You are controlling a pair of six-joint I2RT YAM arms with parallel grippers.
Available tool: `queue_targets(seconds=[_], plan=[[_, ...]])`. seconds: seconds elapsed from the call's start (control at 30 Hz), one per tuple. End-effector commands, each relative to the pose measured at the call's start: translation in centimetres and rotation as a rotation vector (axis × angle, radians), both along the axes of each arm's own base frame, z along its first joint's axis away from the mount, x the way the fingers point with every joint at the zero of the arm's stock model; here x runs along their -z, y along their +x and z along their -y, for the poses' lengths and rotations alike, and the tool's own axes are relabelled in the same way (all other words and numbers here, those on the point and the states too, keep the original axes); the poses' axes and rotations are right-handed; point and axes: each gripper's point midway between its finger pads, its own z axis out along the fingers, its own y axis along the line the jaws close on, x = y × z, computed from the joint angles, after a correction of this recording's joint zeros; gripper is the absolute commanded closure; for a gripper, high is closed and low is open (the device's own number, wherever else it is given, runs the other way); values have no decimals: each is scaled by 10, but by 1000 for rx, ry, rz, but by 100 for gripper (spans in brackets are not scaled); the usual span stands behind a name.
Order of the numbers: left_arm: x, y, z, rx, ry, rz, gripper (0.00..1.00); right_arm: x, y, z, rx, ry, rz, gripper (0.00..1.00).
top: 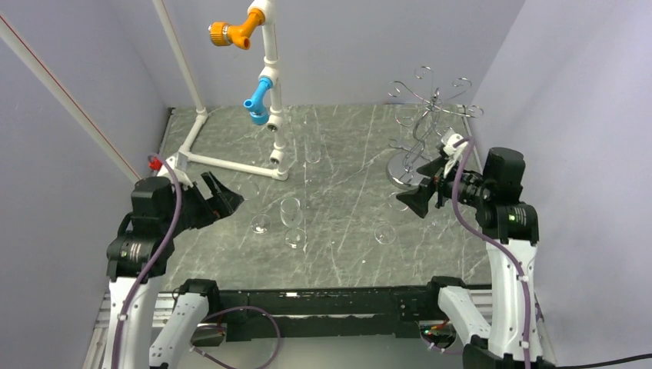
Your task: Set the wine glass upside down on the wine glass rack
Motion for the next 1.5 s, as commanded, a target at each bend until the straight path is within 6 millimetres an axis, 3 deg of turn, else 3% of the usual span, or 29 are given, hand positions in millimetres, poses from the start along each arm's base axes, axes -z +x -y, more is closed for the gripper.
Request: queue_targets(seconds=[0.0, 0.13, 0.3, 0.47, 0.6, 0.7, 0.83, 1.17, 1.27, 1.33, 1.47], plan=[[21, 7, 7, 0, -42, -117, 1, 4, -2, -20, -159, -34, 39, 0], [31, 21, 0, -66, 30, -169, 1, 10, 3, -31, -188, -37, 18, 0], [32, 49, 10, -75, 113, -220, 7, 9, 8, -35, -197, -33, 19, 0], [42, 61, 0, -128, 281, -320, 31, 6, 9, -36, -195, -45, 33, 0], [45, 68, -1, -127, 316, -318, 50, 6, 8, -35, -189, -51, 42, 0], [47, 70, 1, -122, 316, -326, 65, 6, 7, -34, -182, -53, 48, 0], [52, 73, 4, -113, 318, -338, 75, 5, 6, -35, -183, -48, 47, 0], [60, 73, 5, -96, 332, -358, 83, 0, 6, -36, -189, -37, 53, 0], [62, 71, 4, -94, 334, -365, 94, -1, 5, -36, -191, -36, 55, 0], [60, 69, 3, -96, 337, -361, 100, -1, 4, -36, -192, -35, 55, 0], [42, 58, -10, -133, 360, -322, 100, -4, 2, -37, -199, -33, 56, 0]])
